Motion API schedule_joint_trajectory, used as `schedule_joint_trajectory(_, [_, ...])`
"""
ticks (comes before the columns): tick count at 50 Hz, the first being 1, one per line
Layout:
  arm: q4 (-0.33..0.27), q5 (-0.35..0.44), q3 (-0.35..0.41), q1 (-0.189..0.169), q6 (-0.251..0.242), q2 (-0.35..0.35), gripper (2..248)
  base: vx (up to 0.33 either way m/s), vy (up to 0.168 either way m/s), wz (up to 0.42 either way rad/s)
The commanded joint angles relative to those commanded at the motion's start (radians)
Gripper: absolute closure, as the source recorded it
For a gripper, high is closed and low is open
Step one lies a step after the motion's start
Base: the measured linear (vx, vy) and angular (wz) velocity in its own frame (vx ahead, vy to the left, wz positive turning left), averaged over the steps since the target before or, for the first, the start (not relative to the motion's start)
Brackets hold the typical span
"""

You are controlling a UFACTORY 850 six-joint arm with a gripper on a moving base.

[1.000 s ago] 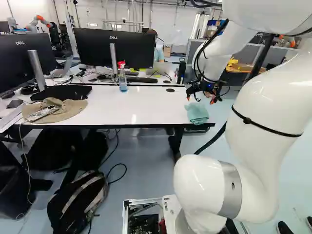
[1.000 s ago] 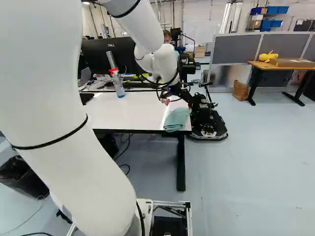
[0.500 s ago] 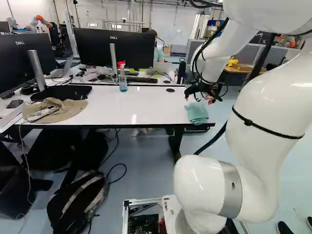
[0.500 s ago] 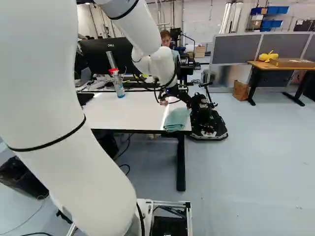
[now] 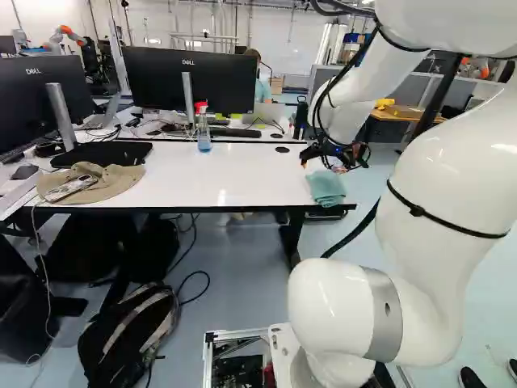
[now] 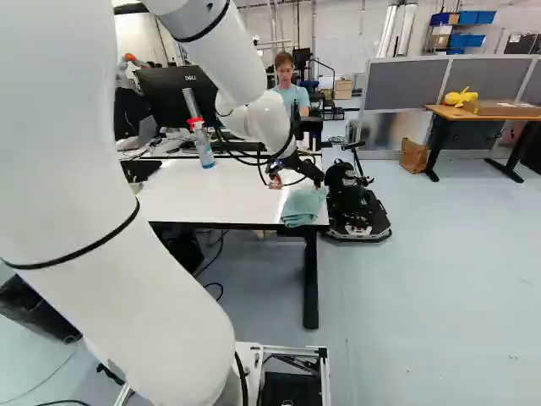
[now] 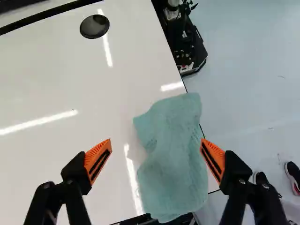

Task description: Clean the table with the green towel

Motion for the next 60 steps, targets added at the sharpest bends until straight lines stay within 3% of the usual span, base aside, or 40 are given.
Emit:
schedule_joint_trajectory(25, [0.000, 0.212, 0.140, 0.065, 0.000, 0.060, 3, 0.000, 0.000, 0.000])
schedule_joint_trajectory(60, [0.000, 0.593, 0.390, 0.183, 0.000, 0.166, 3, 0.000, 0.000, 0.000])
